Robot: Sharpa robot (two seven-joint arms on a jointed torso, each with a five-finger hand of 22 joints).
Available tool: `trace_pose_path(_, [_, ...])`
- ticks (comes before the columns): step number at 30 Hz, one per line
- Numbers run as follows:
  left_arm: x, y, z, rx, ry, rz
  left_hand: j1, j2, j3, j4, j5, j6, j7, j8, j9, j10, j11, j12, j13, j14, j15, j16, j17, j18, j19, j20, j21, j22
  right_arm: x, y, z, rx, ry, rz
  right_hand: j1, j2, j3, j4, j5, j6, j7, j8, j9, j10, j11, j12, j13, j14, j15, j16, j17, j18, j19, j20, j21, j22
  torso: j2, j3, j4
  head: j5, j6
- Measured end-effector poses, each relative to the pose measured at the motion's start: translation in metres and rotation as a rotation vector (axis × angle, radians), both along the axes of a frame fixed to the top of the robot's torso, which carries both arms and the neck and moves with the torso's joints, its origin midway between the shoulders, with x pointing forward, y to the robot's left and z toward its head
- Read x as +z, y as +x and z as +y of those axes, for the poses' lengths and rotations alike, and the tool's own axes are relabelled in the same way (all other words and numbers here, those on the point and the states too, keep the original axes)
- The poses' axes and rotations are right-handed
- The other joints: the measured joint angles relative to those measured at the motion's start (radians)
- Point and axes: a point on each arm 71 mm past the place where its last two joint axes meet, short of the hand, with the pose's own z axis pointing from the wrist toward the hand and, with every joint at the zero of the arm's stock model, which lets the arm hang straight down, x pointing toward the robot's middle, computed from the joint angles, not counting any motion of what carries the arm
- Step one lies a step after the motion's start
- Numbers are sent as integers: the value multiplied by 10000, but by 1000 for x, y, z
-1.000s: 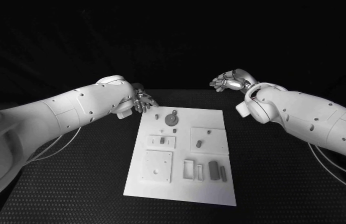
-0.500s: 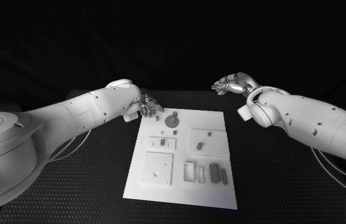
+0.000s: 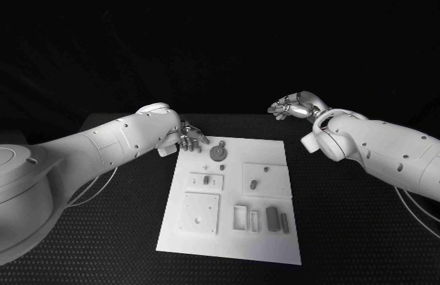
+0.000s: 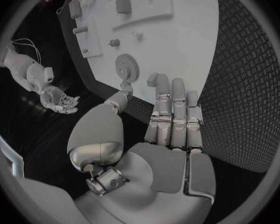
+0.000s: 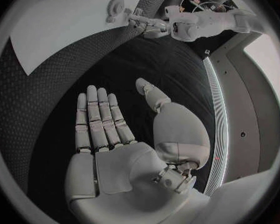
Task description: Assemble the parts on the task board
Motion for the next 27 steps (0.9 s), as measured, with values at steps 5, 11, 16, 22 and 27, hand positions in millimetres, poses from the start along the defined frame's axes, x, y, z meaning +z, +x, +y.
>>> trace_pose_path(5, [-2,0,0,11,13,45,-7,86,-54,-108,0,41,-41,47,0,-34,-34,16,11,0,0,0,0,0,0,0,0,0,0,0,0,2,1,0,0,0,0,0,0,0,0,0,0,0,0,0,1,0,0,0,0,0,0,0,0,-1,2,0,-7,-10,-31])
trace_pose_path(11, [-2,0,2,35,24,67,36,229,-81,-194,0,81,-81,106,-9,-35,-35,50,30,1,0,38,1,0,0,0,0,0,0,0,0,2,2,0,0,0,0,0,0,0,0,0,0,0,0,0,1,0,0,0,-9,0,0,0,0,11,2,-1,-6,-17,-50])
trace_pose_path(16, [-3,0,2,28,30,83,78,400,-52,-314,0,90,-90,158,-20,-35,-36,107,46,1,0,77,1,-1,0,0,0,0,0,0,0,3,3,0,0,0,0,0,-1,0,0,0,0,0,0,0,1,0,0,0,-9,0,0,0,0,10,1,-5,1,-32,-71])
trace_pose_path(22, [-3,0,3,12,49,149,375,706,23,-660,305,326,-173,311,-9,18,-88,187,82,1,0,147,1,-1,0,0,0,0,0,0,0,2,3,0,0,0,0,0,-1,0,0,0,1,0,0,0,1,0,0,0,-9,0,0,0,0,10,-1,-7,2,-33,-86])
trace_pose_path(27, [-3,0,3,-9,38,214,375,862,14,-1034,851,416,-230,398,-6,19,-89,232,107,1,0,186,1,0,0,0,0,0,0,0,0,1,3,0,0,0,0,0,-1,0,0,0,1,0,0,0,0,0,0,0,-9,0,0,0,0,17,-1,-8,1,-37,-102])
